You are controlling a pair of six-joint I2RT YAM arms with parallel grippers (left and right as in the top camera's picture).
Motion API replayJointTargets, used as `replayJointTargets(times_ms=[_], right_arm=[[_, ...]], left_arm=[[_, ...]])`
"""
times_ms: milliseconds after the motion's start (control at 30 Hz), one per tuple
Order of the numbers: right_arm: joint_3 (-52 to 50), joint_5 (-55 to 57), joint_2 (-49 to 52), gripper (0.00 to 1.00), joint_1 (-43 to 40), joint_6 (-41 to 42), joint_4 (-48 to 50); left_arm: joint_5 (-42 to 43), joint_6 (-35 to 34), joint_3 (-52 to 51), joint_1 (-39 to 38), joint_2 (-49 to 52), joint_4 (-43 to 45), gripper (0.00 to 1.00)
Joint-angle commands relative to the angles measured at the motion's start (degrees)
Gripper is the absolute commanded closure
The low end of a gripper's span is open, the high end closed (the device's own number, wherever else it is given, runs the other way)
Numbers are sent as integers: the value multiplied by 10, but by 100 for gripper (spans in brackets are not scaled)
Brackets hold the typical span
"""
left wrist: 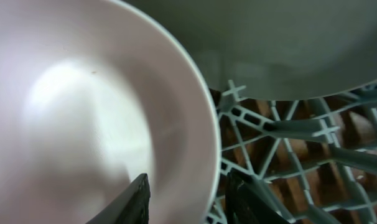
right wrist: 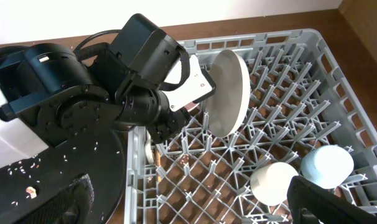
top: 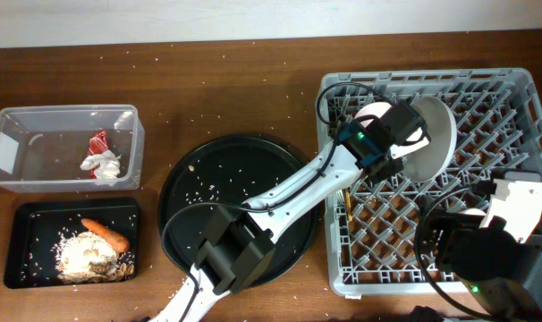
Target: Sort waste into correct bins and load items into the dishwasher rack
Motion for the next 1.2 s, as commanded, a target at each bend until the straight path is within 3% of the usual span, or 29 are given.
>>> replayJointTargets(times_ms=[0, 67, 100, 133, 233, 333, 367, 400, 433, 467, 533, 600, 667, 733, 767, 867, 967, 1033, 1100, 1133, 1167], right_arm=[[3, 9, -2, 1, 3, 7, 0], [3, 9, -2, 1, 3, 7, 0], [3, 9, -2, 1, 3, 7, 0], [3, 9, -2, 1, 3, 7, 0], [3, 9, -2, 1, 3, 7, 0], [3, 9, -2, 1, 3, 7, 0], [3, 9, -2, 1, 3, 7, 0], [3, 9, -2, 1, 3, 6, 0], [3, 9, -2, 1, 3, 7, 0], [3, 9, -2, 1, 3, 7, 0], [3, 9, -2, 1, 3, 7, 0], [3, 9, -2, 1, 3, 7, 0], [3, 9, -2, 1, 3, 7, 0], [3, 9, -2, 1, 3, 7, 0], [3, 9, -2, 1, 3, 7, 0], [3, 9, -2, 1, 3, 7, 0], [3, 9, -2, 1, 3, 7, 0], [3, 9, -2, 1, 3, 7, 0], [3, 9, -2, 1, 3, 7, 0], [3, 9, -2, 1, 3, 7, 0], [3, 9, -2, 1, 3, 7, 0]], left_arm=[[-61, 9, 7, 1, 13, 9, 62], [-64, 18, 7, 1, 16, 10, 76], [-63, 18, 7, 1, 16, 11, 93], [-63, 17, 7, 0, 16, 12, 100], [14, 0, 44, -15, -17, -38, 100], [149, -55, 71, -11, -93, -86, 100], [229, -82, 71, 0, -112, -91, 100], [440, -109, 71, 38, -129, -82, 100], [597, -137, 70, 82, -131, -63, 100], [697, -148, 68, 125, -130, -57, 99], [841, -131, 60, 179, -130, -56, 99], [926, -24, 45, 194, -130, -85, 99], [926, 82, 2, 194, -130, -132, 99], [926, 124, -44, 190, -130, -136, 99], [926, 176, -117, 190, -129, -124, 99], [926, 184, -230, 191, -127, 0, 99], [924, 165, -266, 192, -126, 26, 99], [830, 109, -266, 192, -126, 70, 99], [779, -55, -266, 192, -126, 178, 99], [749, -172, -266, 192, -126, 275, 99], [738, -218, -269, 190, -126, 325, 99]])
